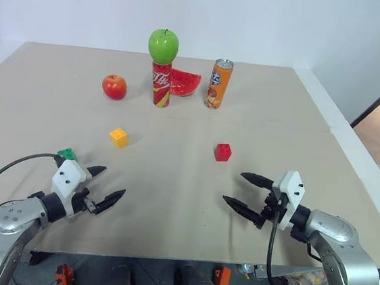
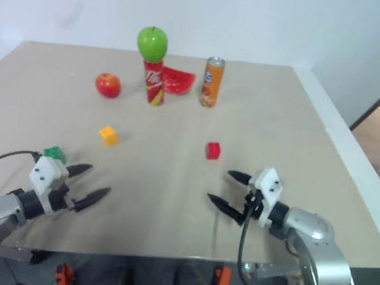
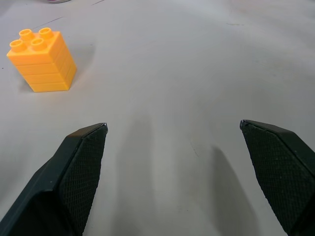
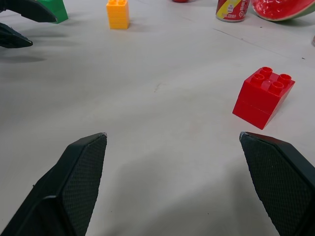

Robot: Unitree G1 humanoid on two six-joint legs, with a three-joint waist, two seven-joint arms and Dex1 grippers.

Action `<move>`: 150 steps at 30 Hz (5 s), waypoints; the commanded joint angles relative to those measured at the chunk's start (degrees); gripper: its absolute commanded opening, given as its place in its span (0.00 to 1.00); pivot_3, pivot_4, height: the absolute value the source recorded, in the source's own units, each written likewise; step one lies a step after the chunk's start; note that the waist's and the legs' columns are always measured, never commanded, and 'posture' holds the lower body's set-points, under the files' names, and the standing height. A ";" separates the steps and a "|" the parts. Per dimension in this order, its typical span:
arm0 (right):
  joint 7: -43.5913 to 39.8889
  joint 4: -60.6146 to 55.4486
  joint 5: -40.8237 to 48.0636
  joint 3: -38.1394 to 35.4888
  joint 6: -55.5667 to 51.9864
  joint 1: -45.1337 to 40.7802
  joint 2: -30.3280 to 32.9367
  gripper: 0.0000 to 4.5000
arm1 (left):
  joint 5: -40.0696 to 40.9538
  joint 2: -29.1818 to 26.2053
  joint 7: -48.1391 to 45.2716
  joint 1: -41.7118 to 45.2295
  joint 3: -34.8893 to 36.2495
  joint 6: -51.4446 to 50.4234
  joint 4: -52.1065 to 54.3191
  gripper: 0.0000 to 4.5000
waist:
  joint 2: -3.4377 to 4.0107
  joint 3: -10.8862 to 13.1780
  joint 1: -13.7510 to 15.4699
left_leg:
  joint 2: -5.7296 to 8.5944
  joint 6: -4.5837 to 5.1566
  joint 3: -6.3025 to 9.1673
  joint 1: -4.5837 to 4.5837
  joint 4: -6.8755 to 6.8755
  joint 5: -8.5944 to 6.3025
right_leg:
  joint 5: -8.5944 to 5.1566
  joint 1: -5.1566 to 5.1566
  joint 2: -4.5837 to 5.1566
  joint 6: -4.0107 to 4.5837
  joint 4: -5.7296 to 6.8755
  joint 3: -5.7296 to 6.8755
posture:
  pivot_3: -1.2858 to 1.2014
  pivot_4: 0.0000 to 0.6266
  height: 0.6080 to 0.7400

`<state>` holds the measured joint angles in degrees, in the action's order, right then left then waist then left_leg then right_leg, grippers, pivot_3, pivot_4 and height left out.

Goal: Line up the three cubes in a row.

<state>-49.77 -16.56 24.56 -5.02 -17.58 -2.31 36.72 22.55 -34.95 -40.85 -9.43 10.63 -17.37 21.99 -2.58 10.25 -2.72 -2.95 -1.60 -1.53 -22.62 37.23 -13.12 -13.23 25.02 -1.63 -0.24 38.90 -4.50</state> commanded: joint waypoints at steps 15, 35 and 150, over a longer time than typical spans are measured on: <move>1.88 -2.71 1.10 -1.81 1.46 0.08 -1.17 1.00 | 5.86 0.91 -3.88 1.53 0.54 -0.55 1.94 0.99 | 0.00 0.00 -0.01 | 0.00 0.00 0.00 0.00 0.00 0.00 | 0.00 0.00 0.00 0.00 0.01 0.00 | 0.52 0.24 1.00; 23.44 -0.43 -4.97 -2.53 -2.01 -12.62 -11.05 1.00 | 6.29 -1.04 -11.50 9.48 -9.37 -0.43 3.97 0.99 | 0.01 -0.01 -0.02 | 0.03 0.00 -0.03 -0.01 0.05 0.00 | 0.09 0.00 -0.04 -0.09 0.04 -0.09 | 0.52 0.24 1.00; -31.04 25.26 -5.61 14.35 7.43 -40.76 -9.10 0.99 | -9.06 27.33 43.34 -4.53 13.49 -2.51 15.60 1.00 | 0.00 -0.02 -0.25 | -0.02 0.03 0.05 0.18 -0.42 0.06 | 0.11 0.01 -0.08 0.04 0.09 0.06 | 0.52 0.24 1.00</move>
<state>-80.21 11.11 17.88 9.51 -10.82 -42.74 27.27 14.55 -7.80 0.26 -14.72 23.14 -20.51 37.78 -2.58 10.23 -2.97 -2.95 -1.55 -1.48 -22.42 36.82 -13.03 -13.09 25.01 -1.71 -0.23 38.99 -4.44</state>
